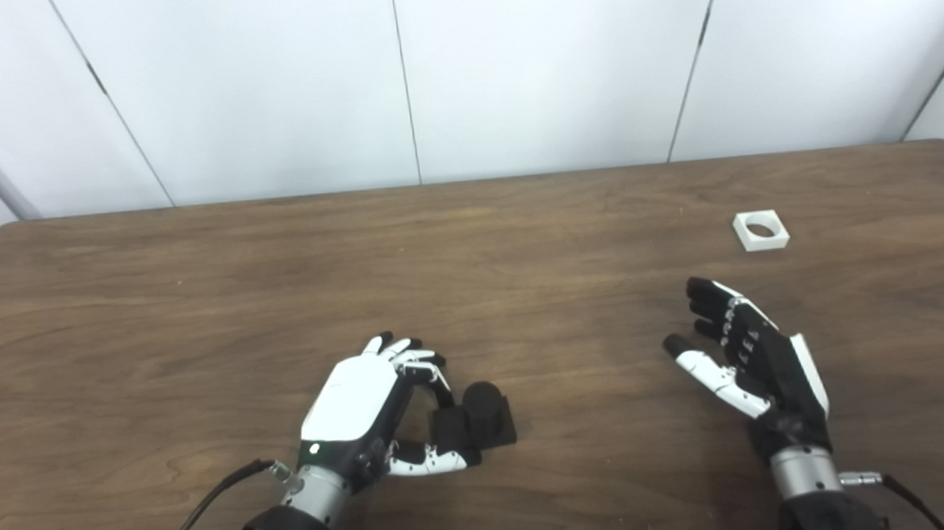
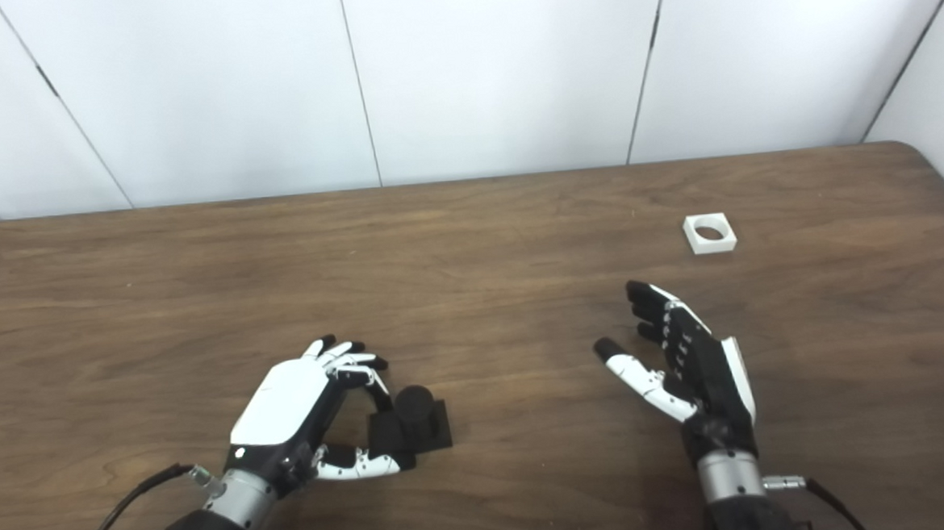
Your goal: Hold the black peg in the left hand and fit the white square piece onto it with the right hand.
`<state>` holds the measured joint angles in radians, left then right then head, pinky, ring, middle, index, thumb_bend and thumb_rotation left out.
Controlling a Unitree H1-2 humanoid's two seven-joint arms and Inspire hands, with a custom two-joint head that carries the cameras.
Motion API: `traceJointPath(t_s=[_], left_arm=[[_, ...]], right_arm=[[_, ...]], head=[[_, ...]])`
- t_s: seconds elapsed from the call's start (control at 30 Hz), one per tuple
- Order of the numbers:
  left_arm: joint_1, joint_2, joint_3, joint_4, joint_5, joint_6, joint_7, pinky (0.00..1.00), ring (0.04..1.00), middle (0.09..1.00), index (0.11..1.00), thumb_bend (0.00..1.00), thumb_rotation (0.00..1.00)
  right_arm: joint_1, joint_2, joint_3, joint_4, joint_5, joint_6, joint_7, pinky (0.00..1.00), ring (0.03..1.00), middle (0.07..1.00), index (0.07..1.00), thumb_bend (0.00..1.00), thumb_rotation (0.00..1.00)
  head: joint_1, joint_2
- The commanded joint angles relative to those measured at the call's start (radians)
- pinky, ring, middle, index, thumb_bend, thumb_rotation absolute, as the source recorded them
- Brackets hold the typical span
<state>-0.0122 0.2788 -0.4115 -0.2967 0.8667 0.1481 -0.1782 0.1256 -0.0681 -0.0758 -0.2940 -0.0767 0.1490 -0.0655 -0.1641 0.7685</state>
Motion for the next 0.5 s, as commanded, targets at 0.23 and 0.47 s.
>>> traceJointPath(t_s=[0.23,0.47], left_arm=[[-0.012,0.010,0.014,0.004,-0.006,-0.027,-0.030,1.00,0.899,0.795,0.489,0.51,0.05],[-0.015,0.013,0.038,0.015,-0.024,-0.056,-0.032,1.00,0.892,0.787,0.488,0.51,0.05]], right_arm=[[-0.146,-0.127,-0.037,-0.101,-0.072,0.112,0.027,0.87,0.879,0.847,0.701,0.76,0.16],[-0.250,-0.241,-0.036,-0.139,-0.170,0.255,0.062,0.89,0.891,0.847,0.699,0.82,0.22]], head=[[-0.083,0.017],[-0.140,0.021]])
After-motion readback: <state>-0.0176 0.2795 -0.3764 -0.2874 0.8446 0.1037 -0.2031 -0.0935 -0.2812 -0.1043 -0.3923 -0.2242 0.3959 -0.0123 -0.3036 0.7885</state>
